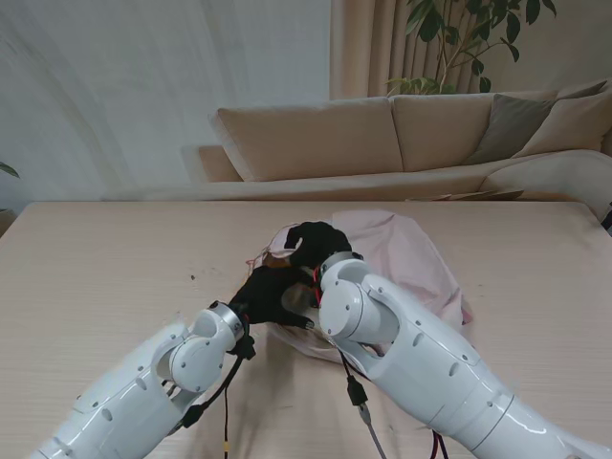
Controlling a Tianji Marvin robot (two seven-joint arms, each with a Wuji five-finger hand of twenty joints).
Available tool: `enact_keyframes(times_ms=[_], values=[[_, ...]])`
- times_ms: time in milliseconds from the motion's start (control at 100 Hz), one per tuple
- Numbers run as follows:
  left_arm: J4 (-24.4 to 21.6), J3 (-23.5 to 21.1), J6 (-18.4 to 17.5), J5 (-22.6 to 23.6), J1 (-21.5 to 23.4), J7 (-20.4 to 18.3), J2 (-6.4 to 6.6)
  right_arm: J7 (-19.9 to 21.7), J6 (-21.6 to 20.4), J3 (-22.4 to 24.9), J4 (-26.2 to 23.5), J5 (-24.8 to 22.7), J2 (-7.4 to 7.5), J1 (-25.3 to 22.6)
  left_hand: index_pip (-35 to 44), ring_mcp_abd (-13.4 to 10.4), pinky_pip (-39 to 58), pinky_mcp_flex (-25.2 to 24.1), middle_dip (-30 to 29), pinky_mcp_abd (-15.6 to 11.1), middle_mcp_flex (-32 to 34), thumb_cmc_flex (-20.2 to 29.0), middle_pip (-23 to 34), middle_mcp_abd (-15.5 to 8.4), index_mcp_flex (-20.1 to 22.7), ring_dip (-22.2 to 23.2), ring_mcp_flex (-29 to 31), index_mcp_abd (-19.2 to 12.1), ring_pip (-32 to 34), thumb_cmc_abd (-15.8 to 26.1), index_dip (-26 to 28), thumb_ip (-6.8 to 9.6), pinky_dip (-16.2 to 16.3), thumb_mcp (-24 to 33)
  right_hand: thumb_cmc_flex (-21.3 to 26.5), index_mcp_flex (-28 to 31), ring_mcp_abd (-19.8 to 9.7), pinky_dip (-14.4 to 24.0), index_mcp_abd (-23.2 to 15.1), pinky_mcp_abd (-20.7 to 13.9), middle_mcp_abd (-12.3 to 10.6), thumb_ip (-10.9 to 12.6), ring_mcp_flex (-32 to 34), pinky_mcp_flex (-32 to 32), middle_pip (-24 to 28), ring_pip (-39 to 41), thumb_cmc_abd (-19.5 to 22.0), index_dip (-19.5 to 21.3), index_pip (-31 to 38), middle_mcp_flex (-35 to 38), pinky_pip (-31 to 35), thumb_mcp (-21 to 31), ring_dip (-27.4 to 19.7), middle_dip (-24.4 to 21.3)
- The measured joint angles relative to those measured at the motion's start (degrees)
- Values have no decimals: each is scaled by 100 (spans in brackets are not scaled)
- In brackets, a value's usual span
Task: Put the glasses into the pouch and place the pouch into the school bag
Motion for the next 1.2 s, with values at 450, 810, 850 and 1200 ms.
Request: enact_keyframes(times_ms=[450, 810, 850, 1200], values=[[65, -343, -1008, 372, 233, -30, 211, -70, -76, -2, -40, 2, 1, -76, 444, -228, -214, -9, 607, -81, -128, 164, 385, -297, 101, 384, -226, -882, 670, -502, 589, 1, 8, 1245, -1, -1, -5, 0, 0, 0, -2, 0, 19, 14, 54, 58, 0, 1, -1, 6, 0, 0, 0, 1], [1167, 715, -1373, 509, -641, 563, 137, -146, -96, -16, -113, 57, -16, -163, 1545, -365, -488, -22, 980, -132, -561, 88, 377, -372, -555, 623, -510, -1074, 842, -554, 1877, 1, 421, 1298, -1, -1, -5, 0, 21, 0, -2, 0, 95, 81, 75, 130, -7, 1, -1, 118, 0, 0, 1, 19], [1298, 842, -1352, 557, -728, 837, 99, -145, -96, -16, -131, 73, -17, -173, 1880, -370, -488, -22, 1141, -147, -559, 161, 549, -441, -521, 766, -509, -1199, 1010, -439, 2210, 1, 527, 1283, -1, -1, -5, 0, 31, 0, -2, 0, 179, 92, 75, 143, -22, 1, -1, 152, 0, 0, 1, 24], [2001, 1277, -1168, 190, -1253, 1389, -342, -93, -104, -11, -269, 184, -14, -303, 2834, -361, -13, 25, 1563, -212, 344, 1145, 1567, -664, 1516, 1272, -207, -1610, 2100, -23, 2752, 1, 787, 459, -2, -1, -4, 0, 67, 0, -2, 0, 232, 142, 128, 194, -71, 3, -1, 177, 1, 4, 2, 109]])
